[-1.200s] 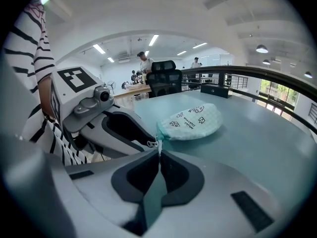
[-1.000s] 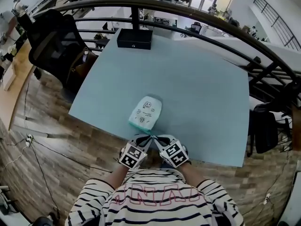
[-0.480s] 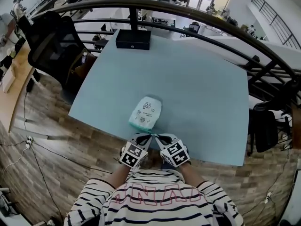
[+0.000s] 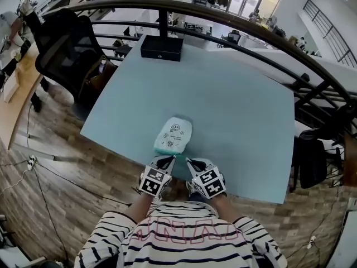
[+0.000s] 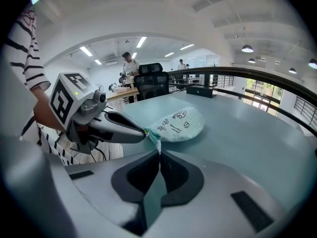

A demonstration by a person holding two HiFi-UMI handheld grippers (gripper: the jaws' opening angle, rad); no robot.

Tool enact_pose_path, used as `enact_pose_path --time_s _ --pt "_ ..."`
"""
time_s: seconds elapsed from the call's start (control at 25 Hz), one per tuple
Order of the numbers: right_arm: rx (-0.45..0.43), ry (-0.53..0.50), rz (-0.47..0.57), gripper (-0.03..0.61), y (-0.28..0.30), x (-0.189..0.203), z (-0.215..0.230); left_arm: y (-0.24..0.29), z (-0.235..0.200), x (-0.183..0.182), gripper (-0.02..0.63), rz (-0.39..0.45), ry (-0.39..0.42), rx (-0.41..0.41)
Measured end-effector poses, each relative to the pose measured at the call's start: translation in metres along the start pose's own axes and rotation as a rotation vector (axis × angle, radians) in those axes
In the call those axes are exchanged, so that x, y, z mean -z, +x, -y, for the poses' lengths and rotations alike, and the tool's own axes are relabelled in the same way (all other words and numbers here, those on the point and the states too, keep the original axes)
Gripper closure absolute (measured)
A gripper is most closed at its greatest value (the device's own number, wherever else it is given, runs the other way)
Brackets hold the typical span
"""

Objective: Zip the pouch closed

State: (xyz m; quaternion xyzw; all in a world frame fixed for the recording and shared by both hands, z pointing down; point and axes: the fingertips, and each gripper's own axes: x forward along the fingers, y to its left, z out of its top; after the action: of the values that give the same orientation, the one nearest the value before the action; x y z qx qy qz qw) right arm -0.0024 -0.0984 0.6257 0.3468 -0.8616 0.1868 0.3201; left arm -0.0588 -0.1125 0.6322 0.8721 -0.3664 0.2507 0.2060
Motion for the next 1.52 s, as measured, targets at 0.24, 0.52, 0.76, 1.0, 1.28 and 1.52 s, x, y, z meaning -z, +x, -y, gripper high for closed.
enact_pose_path --time_s 0.24,0.52,0.76,1.0,1.28,1.52 --pt "0.004 0.023 -0.008 0.545 -0.001 0.002 0.010 -0.001 -0.018 0.003 0.588 -0.013 -0.027 -0.049" --pt "0.037 0.037 -0.025 0.545 -0.002 0.006 0.021 -0.005 -0.042 0.009 0.588 -0.044 -0.027 -0.138" --pt "0.041 0.037 -0.031 0.545 -0.002 0.011 0.021 -0.009 -0.058 0.015 0.588 -0.057 -0.038 -0.183" --pt "0.048 0.042 -0.037 0.545 -0.001 0.016 0.028 -0.012 -0.073 0.015 0.587 -0.065 -0.051 -0.222" --pt "0.053 0.051 -0.038 0.545 0.004 0.019 0.029 -0.009 -0.086 0.011 0.586 -0.071 -0.006 -0.225" --pt "0.062 0.058 -0.043 0.545 0.008 0.020 0.029 -0.002 -0.091 0.010 0.586 -0.101 0.038 -0.243"
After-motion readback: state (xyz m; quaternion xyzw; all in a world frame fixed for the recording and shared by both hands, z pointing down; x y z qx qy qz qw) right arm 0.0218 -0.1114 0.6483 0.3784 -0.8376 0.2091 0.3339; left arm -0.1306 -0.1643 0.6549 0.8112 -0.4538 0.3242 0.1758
